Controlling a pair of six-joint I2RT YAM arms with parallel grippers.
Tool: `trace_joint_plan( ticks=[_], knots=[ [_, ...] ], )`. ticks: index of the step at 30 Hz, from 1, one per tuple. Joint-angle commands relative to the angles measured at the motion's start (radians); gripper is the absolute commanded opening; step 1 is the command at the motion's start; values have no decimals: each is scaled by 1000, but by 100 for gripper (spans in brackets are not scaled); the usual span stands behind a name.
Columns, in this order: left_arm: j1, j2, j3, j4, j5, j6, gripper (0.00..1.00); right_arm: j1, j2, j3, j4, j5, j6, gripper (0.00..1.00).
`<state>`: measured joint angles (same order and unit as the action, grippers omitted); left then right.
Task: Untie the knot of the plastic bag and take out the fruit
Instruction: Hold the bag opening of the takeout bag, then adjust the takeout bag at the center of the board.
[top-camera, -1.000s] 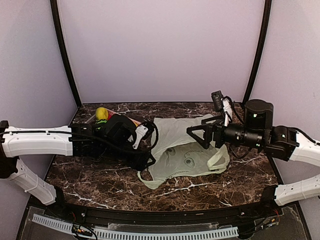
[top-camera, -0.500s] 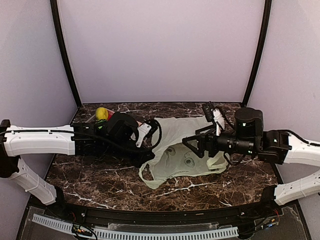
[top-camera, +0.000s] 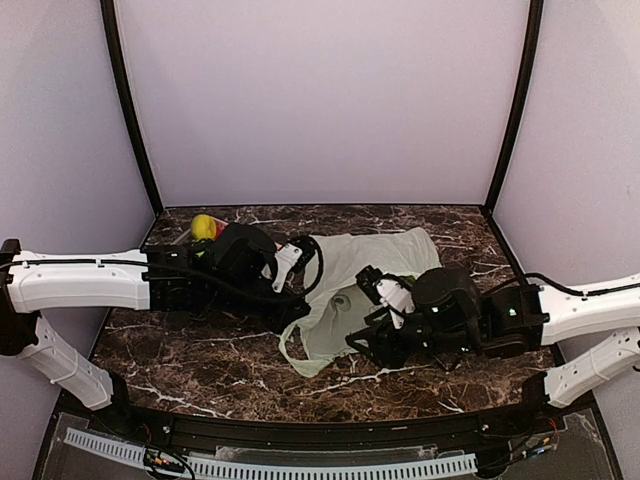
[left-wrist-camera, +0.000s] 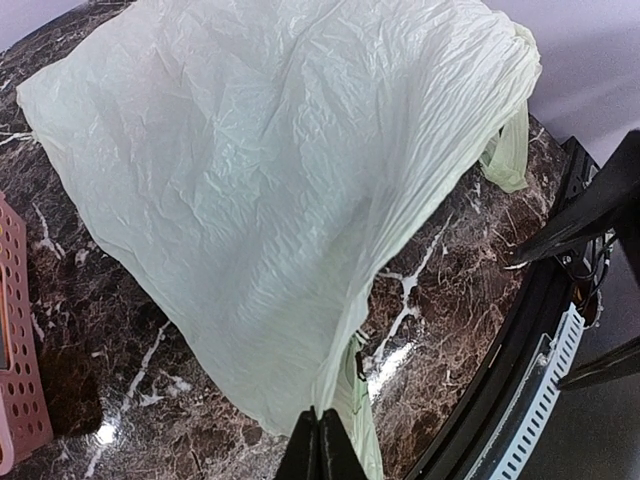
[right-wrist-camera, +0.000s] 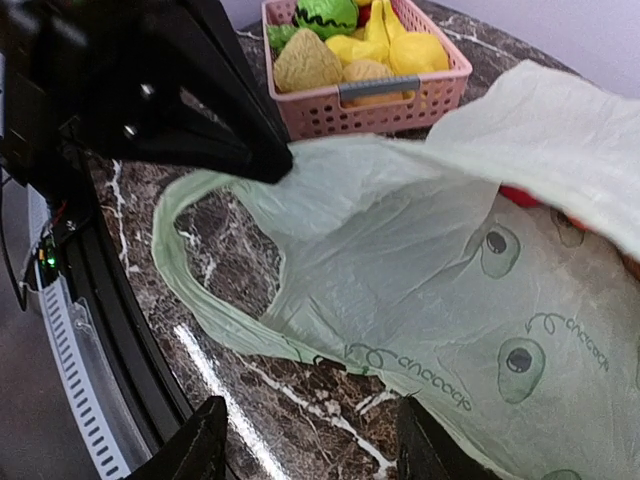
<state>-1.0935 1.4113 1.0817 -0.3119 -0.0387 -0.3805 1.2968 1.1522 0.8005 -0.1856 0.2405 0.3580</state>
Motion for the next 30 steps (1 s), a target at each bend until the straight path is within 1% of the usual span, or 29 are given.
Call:
trace_joint_plan(
  ticks=[1, 6, 12, 17, 20, 25, 27, 30],
  knots=[
    [-6, -35, 28, 1, -12, -10, 1, 34, 89, 19, -67, 67, -1, 52],
    [-5, -44, 15, 20, -19, -20, 1, 22, 159, -6, -49, 61, 16, 51],
    [-5, -47, 8, 33, -10, -21, 1, -61, 254, 31, -106, 0, 81, 50],
    [-6, -50, 7, 38, -4, -21, 1, -131, 309, 60, -124, 25, 133, 50],
    [-6, -51, 7, 36, 3, -21, 1, -188, 331, 77, -125, 44, 195, 50],
    [-7, -51, 10, 43, 50, -23, 1, -260, 353, 73, -70, 79, 312, 53],
    [-15, -49, 20, 54, 73, -21, 1, -292, 355, 62, -28, 59, 353, 54],
    [-56, -32, 51, 66, 78, -6, 1, -327, 343, 39, 52, 17, 397, 57]
  ],
)
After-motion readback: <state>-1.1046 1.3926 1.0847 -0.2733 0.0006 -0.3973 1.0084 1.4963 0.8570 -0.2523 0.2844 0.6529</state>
